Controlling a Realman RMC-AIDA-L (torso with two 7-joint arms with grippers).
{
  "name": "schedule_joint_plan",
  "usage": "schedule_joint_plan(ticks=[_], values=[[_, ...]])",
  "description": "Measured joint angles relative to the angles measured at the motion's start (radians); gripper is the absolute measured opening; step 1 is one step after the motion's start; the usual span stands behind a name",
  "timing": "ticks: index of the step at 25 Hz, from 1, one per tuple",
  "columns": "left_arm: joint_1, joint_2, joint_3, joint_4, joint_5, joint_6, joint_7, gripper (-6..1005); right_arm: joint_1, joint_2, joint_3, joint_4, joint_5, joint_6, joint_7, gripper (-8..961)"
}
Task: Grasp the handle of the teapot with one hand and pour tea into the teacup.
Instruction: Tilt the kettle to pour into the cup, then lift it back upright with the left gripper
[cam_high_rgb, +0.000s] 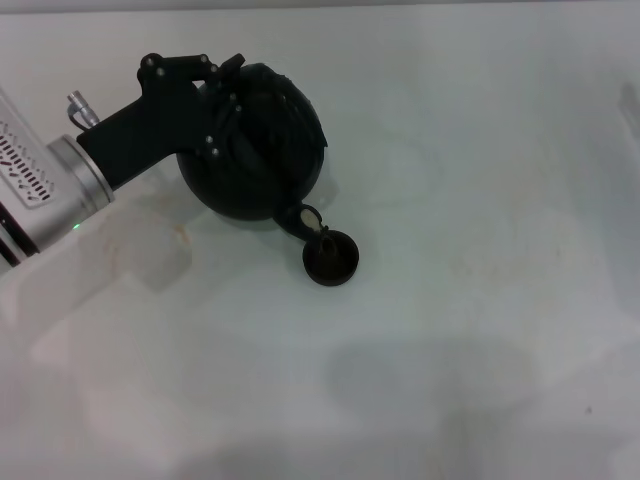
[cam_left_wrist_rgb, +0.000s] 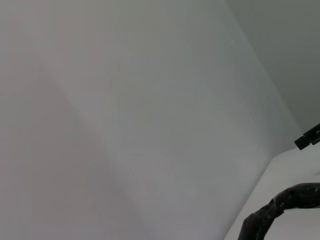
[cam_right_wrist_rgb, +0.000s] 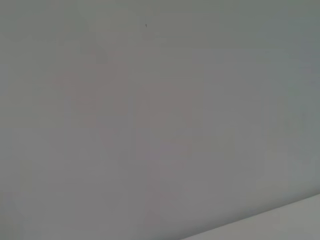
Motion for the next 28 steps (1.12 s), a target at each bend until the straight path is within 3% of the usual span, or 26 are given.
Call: schedule_joint_plan(ticks=[28], values=[[-0.001,0.002,0.000,0.026,0.000,0.001,0.026,118,-0.002,-0.002,0.000,0.001,0.000,-0.005,0.014,830]])
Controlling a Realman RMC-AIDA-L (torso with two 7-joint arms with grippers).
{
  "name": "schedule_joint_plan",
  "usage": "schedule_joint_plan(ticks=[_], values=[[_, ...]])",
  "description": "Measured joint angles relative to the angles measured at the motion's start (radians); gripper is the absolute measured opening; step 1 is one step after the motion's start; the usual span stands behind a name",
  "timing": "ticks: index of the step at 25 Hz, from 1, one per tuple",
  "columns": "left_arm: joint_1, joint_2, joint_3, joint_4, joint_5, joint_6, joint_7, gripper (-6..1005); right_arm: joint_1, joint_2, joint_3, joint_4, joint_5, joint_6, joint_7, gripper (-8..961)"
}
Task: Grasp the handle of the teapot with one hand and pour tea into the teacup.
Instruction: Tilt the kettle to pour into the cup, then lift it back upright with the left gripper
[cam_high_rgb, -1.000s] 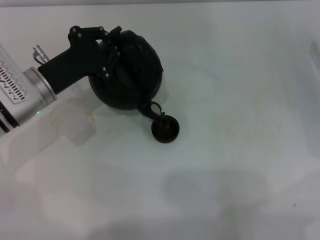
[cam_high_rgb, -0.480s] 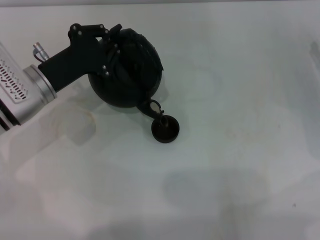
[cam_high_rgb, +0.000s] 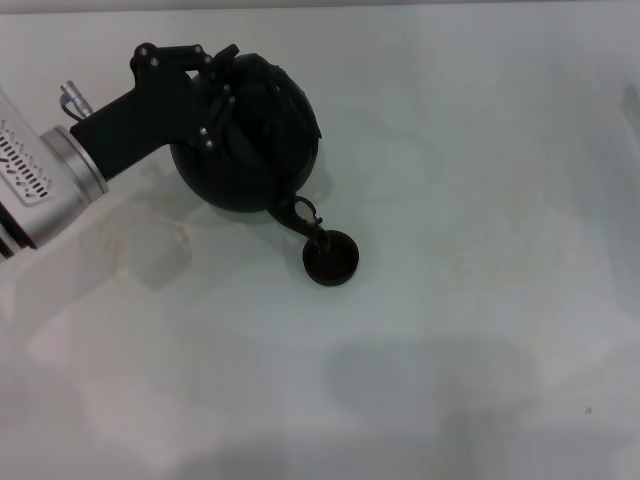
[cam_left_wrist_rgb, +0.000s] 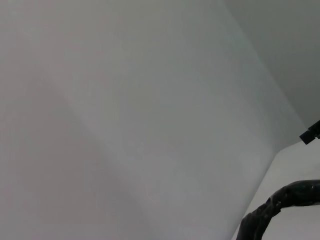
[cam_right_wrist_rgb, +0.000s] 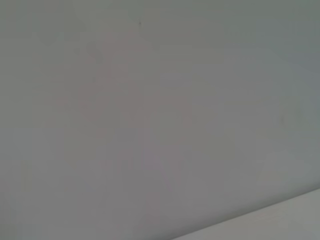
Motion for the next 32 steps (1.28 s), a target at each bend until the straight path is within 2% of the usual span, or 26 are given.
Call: schedule_joint_plan(ticks=[22,32], values=[[-0.007,0.001,0.007,0.028,0.002,-0.001,0.000,115,0.000,0.000,0.000,0.000,0.000,-0.002,0.008,830],[-0.007,-0.001,0.041,0.042,0.003,-0.012,0.000,114,0.001,0.000,0.000,0.009,0.000,-0.001,0.009,830]])
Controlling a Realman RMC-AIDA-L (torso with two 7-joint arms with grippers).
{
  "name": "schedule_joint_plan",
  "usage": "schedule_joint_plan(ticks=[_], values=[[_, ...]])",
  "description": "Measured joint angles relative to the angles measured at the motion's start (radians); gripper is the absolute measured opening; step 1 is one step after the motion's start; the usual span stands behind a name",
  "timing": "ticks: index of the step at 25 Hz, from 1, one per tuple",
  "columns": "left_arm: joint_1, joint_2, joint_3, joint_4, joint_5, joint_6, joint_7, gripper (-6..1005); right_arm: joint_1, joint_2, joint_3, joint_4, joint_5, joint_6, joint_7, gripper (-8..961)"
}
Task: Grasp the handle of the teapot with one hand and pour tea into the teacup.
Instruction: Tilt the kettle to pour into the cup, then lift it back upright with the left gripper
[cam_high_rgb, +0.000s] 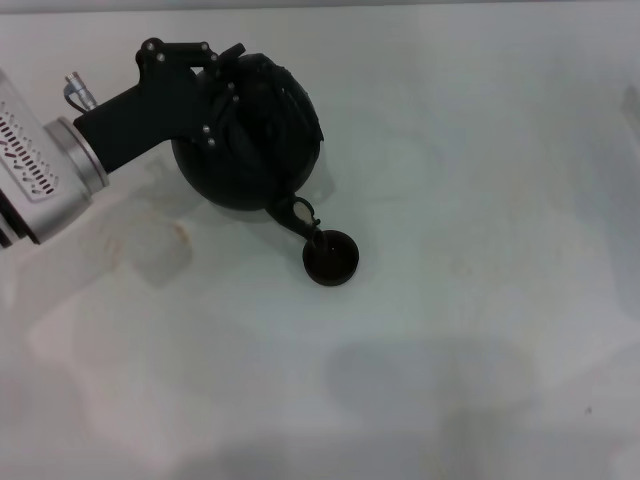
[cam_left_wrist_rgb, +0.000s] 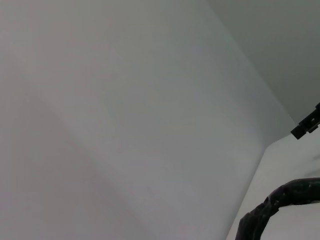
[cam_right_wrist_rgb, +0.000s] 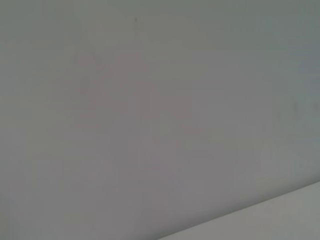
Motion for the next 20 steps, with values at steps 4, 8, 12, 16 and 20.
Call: schedule_joint_plan(ticks=[4,8,12,16,20], values=[[0.000,0.000,0.000,0.008,0.000,-0.002,0.000,113,0.001,0.000,0.000,0.002,0.000,0.000,0.000,830],[-0.002,-0.001,0.001,0.012,0.000,-0.002,0.000,114,0.001,0.001,0.000,0.003,0.000,0.001,0.001,830],[-0.009,0.000,0.002,0.012,0.000,-0.002,0.000,114,0.001,0.002,0.000,0.004,0.000,0.001,0.001,830],[-0.016,0.001,0.002,0.013,-0.001,-0.002,0.002,115,0.001,0.002,0.000,0.004,0.000,0.001,0.001,830],[-0.020,0.002,0.005,0.013,0.000,-0.006,0.011,114,0.001,0.002,0.000,0.004,0.000,0.000,0.001,829]])
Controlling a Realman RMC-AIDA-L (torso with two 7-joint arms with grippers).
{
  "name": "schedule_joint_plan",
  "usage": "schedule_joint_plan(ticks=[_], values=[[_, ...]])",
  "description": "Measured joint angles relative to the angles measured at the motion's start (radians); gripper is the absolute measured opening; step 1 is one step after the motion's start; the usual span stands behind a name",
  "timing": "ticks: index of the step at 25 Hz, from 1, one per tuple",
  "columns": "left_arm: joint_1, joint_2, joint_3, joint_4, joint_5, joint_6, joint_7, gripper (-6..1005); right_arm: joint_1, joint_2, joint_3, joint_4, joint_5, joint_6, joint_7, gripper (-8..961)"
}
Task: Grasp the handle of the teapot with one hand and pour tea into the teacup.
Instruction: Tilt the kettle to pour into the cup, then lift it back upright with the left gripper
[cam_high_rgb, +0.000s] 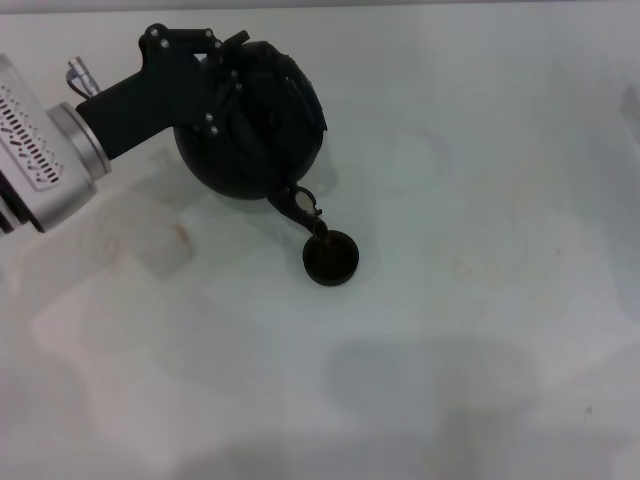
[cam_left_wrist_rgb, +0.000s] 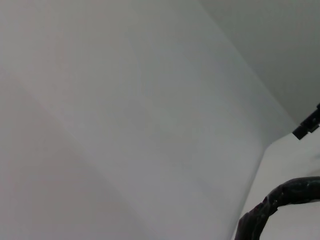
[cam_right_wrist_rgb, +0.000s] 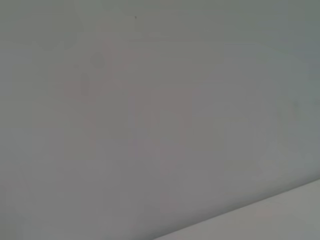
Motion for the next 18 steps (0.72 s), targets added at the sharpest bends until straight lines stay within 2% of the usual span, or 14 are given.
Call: schedule_joint_plan(ticks=[18], values=[[-0.005,-0.002,0.022,0.000,-0.003,-0.013,0.014,108,0.000,0.000,0.000,0.000,0.000,-0.001,0.000,829]])
